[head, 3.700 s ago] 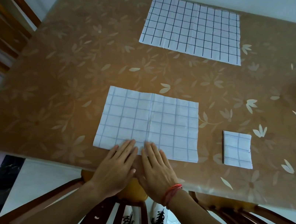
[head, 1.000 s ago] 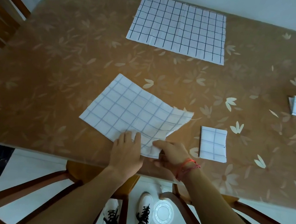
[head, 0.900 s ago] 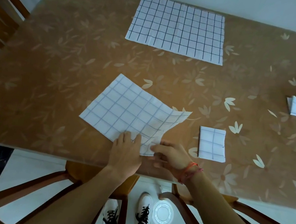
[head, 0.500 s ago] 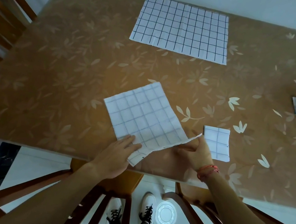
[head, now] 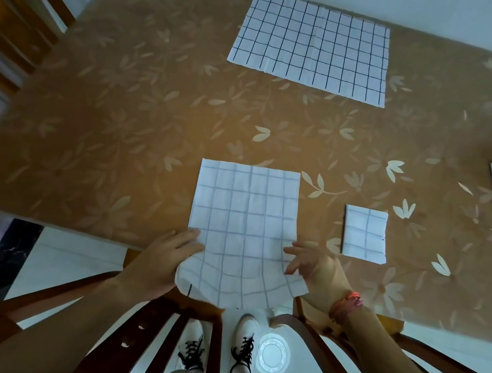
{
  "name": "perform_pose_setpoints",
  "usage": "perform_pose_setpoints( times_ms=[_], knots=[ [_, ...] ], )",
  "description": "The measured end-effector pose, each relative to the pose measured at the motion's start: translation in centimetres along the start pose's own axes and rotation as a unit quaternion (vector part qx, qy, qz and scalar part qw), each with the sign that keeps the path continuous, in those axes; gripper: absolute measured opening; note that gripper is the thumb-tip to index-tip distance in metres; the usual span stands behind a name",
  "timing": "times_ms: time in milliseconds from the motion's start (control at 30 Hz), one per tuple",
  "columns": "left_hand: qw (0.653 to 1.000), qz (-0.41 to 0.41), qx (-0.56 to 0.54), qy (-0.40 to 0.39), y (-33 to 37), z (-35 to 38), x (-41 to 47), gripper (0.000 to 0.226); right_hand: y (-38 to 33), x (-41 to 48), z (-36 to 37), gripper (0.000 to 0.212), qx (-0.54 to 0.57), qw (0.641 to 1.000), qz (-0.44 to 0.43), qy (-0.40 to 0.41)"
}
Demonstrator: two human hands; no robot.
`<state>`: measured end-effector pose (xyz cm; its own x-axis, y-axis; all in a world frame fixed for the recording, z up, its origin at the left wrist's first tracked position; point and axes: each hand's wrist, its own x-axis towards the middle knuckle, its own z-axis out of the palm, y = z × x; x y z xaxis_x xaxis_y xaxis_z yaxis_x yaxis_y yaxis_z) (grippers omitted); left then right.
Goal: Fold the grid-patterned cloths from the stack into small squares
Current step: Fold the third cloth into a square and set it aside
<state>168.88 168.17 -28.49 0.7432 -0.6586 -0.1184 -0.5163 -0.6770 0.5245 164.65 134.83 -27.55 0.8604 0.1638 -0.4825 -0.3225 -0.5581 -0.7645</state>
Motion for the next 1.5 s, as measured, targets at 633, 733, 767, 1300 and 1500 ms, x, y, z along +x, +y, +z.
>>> perform_pose_setpoints(
  times_ms=[633,733,767,1300,1500],
  knots=[
    [0.959,-0.23,-0.151,0.072,-1.2,-2.5,3.8,0.032,-4.6,3.5,-2.6,0.017,-0.014,0.982,0.07,0.175],
    [0.957,-0.236,-0.147,0.079,-1.9,-2.6,5.0,0.029,-3.9,4.7,-2.9,0.026,0.02,0.976,0.111,0.184],
    [0.957,-0.24,-0.143,0.083,-2.1,-2.6,5.3,0.027,-3.6,4.9,-2.9,0.035,0.031,0.975,0.13,0.176],
    [0.938,-0.266,-0.204,0.091,-1.1,-1.8,6.5,0.053,-1.7,5.9,-1.4,0.03,0.033,0.951,0.206,0.228],
    [0.947,-0.25,-0.158,0.125,-1.3,-0.8,6.5,0.041,-1.9,6.0,-1.2,0.027,0.009,0.949,0.18,0.26]
  ],
)
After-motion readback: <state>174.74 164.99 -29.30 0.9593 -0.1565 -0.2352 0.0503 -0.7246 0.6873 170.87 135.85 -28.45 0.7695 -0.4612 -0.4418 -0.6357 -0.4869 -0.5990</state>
